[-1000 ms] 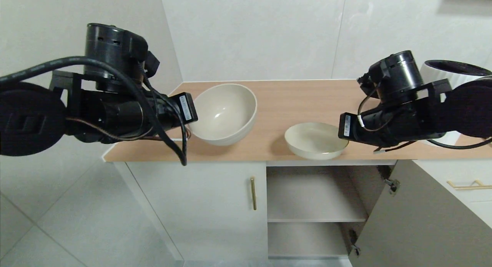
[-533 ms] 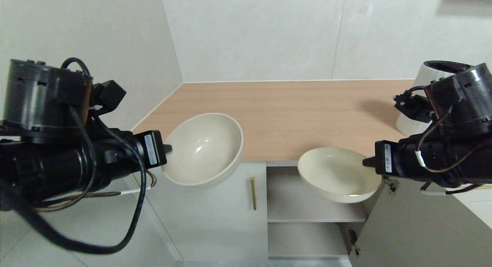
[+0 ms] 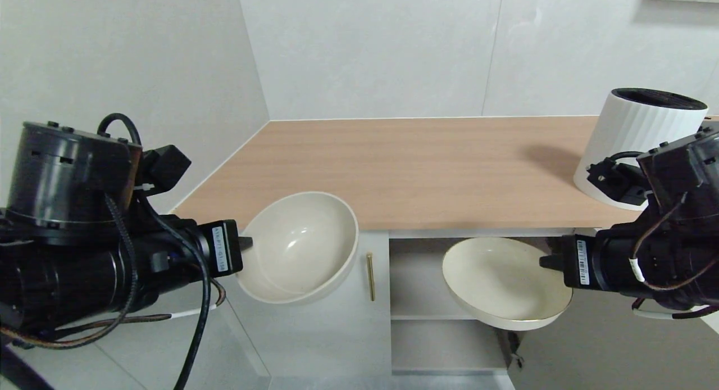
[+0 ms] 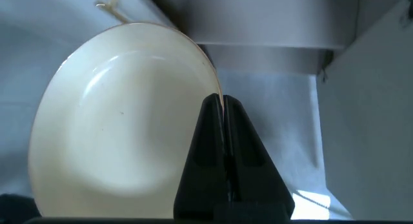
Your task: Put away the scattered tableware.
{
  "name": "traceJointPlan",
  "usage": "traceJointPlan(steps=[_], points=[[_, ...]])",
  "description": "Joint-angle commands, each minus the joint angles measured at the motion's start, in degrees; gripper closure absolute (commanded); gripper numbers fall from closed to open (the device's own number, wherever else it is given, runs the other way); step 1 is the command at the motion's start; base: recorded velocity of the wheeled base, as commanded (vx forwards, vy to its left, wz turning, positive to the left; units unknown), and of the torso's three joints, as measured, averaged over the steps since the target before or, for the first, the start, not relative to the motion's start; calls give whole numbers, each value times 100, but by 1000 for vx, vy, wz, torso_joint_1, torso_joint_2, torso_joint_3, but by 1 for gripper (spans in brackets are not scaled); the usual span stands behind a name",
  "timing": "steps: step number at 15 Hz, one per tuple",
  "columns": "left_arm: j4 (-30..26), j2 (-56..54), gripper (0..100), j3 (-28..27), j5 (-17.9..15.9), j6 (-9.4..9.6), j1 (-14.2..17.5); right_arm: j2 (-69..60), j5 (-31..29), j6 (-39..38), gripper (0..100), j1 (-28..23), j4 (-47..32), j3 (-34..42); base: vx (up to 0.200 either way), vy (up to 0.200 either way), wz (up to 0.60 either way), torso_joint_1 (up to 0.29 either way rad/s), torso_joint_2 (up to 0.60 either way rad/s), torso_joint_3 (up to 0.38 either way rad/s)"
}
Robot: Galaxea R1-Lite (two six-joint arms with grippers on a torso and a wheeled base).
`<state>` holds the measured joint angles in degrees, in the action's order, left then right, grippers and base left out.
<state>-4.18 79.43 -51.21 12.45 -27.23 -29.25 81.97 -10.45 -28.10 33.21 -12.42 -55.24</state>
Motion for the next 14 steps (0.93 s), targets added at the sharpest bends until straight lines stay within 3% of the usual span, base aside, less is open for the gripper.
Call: traceJointPlan(steps=[1, 9, 14], points=[[14, 160, 100, 32, -5, -10, -134, 74, -10, 15, 100, 2, 275, 215, 0, 0, 0, 0, 0, 0], [-13, 125, 100, 147, -304, -1, -283, 311, -10, 147, 100, 2, 680, 523, 0, 0, 0, -8, 20, 13], [-13, 160, 100, 147, -392, -1, -283, 425, -19, 156, 100, -7, 689, 540, 0, 0, 0, -159, 406, 246]])
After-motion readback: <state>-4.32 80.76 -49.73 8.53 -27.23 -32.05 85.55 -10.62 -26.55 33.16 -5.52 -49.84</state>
